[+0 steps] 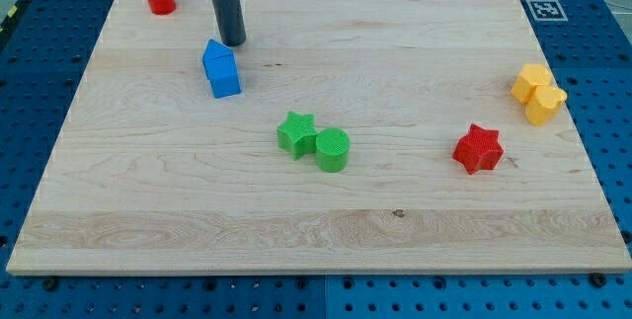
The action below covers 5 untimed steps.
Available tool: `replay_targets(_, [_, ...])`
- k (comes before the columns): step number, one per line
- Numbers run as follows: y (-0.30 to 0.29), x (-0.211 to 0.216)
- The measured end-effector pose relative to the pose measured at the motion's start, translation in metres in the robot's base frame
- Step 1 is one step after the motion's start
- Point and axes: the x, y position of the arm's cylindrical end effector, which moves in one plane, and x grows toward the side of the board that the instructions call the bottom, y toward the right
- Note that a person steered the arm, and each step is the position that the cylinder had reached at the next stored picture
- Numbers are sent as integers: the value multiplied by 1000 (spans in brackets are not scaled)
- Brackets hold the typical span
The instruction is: Move the arm to the right of the blue cube
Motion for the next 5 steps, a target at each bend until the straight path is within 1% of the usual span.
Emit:
replay_targets(2, [25, 34])
replay_targets(3, [45, 41])
replay_targets(5, [57, 54])
